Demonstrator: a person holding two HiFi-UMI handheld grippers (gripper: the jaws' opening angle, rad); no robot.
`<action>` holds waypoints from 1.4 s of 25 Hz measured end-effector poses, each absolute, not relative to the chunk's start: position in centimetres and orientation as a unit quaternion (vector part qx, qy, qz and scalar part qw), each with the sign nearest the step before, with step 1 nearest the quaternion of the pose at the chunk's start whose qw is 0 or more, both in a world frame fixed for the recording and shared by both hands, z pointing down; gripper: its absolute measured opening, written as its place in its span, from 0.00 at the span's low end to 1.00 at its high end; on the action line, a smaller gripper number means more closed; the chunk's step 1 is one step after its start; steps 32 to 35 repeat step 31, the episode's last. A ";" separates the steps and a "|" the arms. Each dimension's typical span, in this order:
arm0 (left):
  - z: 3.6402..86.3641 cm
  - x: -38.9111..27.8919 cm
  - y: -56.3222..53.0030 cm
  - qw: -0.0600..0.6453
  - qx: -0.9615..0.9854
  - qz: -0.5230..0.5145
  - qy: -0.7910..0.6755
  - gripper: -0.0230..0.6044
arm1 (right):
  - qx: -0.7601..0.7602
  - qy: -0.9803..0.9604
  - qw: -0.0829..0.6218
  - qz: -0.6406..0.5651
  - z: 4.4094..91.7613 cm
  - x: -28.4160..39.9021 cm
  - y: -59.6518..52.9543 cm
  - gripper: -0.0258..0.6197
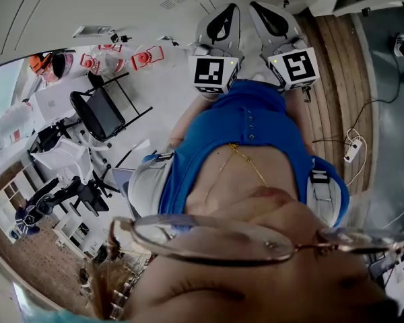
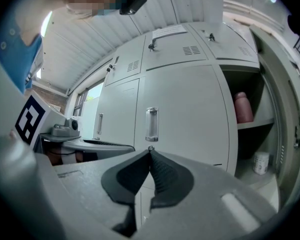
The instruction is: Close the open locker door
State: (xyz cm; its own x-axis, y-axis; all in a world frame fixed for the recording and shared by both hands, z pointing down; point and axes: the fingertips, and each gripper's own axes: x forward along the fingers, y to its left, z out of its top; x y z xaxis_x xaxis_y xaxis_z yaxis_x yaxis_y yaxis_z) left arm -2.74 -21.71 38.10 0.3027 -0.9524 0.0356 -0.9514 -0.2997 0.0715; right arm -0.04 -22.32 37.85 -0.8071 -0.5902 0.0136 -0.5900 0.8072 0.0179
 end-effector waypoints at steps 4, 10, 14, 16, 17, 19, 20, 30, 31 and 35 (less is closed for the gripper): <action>38.2 -2.7 -21.5 0.041 0.806 -0.006 -0.591 0.03 | 0.307 -0.952 0.012 -0.006 37.9 -0.1 -22.0 0.04; 38.4 -2.5 -21.1 0.042 0.805 -0.004 -0.592 0.03 | 0.302 -0.953 0.014 -0.006 37.9 -0.1 -21.4 0.04; 38.2 -2.3 -20.9 0.040 0.806 -0.004 -0.591 0.03 | 0.301 -0.954 0.011 -0.008 37.6 0.1 -21.1 0.04; 38.1 -2.1 -20.8 0.039 0.807 -0.005 -0.590 0.03 | 0.300 -0.954 0.011 -0.009 37.6 0.2 -21.0 0.04; 38.1 -2.0 -20.7 0.039 0.807 -0.004 -0.589 0.03 | 0.300 -0.954 0.012 -0.010 37.6 0.3 -20.9 0.04; 38.1 -1.8 -20.6 0.038 0.808 -0.005 -0.588 0.03 | 0.299 -0.954 0.013 -0.011 37.6 0.4 -20.8 0.04; 38.1 -1.7 -20.5 0.037 0.808 -0.004 -0.588 0.03 | 0.299 -0.954 0.013 -0.012 37.6 0.5 -20.7 0.04; 38.4 -1.3 -19.7 0.040 0.806 0.000 -0.590 0.03 | 0.291 -0.956 0.015 -0.015 37.6 0.7 -19.7 0.04; 38.5 -1.3 -19.6 0.041 0.805 0.001 -0.591 0.03 | 0.290 -0.957 0.015 -0.015 37.6 0.8 -19.6 0.04; 38.5 -1.3 -19.6 0.041 0.805 0.001 -0.591 0.03 | 0.290 -0.957 0.015 -0.015 37.6 0.8 -19.6 0.04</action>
